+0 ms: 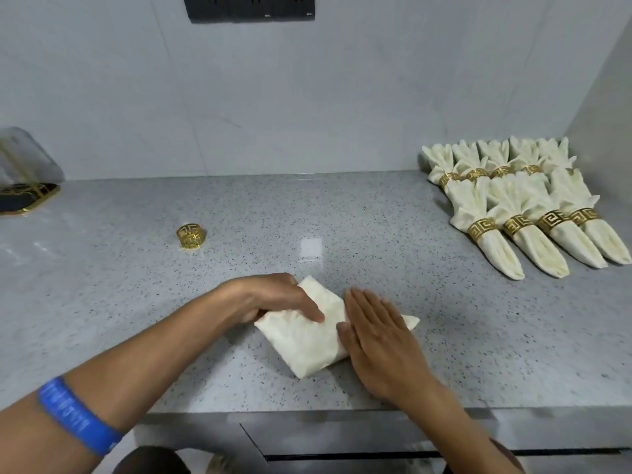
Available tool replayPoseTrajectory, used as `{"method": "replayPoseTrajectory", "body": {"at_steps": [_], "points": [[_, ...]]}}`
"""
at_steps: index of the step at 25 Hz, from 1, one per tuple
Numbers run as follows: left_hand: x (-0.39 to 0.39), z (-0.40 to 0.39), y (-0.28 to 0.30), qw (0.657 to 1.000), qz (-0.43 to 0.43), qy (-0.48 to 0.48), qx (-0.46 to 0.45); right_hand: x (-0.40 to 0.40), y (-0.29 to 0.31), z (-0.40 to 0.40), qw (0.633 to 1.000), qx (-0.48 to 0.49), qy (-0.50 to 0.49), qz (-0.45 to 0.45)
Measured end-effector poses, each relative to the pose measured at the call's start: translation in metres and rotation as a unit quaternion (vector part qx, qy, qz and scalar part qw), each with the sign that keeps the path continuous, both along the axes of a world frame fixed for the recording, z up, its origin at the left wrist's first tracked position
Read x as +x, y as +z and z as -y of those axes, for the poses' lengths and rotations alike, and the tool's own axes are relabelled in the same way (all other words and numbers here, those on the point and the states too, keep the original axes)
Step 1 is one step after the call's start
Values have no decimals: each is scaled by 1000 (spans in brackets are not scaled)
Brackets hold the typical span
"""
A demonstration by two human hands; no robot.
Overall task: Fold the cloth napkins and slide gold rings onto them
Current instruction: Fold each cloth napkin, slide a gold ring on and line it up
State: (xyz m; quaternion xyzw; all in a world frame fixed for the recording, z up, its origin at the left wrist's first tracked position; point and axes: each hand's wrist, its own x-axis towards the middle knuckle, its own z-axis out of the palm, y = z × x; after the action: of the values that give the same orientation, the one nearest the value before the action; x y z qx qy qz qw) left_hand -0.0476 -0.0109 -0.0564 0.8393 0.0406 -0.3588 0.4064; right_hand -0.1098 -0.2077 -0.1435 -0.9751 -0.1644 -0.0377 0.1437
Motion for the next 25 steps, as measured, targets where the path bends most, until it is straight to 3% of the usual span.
{"method": "replayPoseTrajectory", "body": {"at_steps": [1,2,3,4,5,8,13,17,20,23,25], "points": [[-2,-1,-2,994,83,-25,66,-1,-1,0,1000,-4,1,5],[-11,2,-5,960,208,-57,177,-1,-2,-1,1000,-5,-1,8],[-24,9,-12,886,363,-89,273,-2,-3,-3,1000,-7,-6,13],[-37,19,-22,825,465,-130,294,-1,-3,-6,1000,-8,-9,14],[-50,25,-38,811,492,-179,260,-1,-3,-9,1000,-11,-6,14],[-59,23,-73,862,401,-232,206,-2,-2,-5,999,-28,-19,-3],[-54,15,-79,858,404,-233,216,-4,-6,32,993,-44,-100,40],[-51,13,-78,859,399,-239,212,-21,-1,18,994,-2,61,86],[-48,7,-80,853,399,-267,204,-21,7,21,992,62,61,86],[-56,-5,-81,870,428,-223,98,-16,6,25,992,53,53,105],[-65,-7,-78,859,474,-182,66,-11,3,25,990,46,46,129]]}}
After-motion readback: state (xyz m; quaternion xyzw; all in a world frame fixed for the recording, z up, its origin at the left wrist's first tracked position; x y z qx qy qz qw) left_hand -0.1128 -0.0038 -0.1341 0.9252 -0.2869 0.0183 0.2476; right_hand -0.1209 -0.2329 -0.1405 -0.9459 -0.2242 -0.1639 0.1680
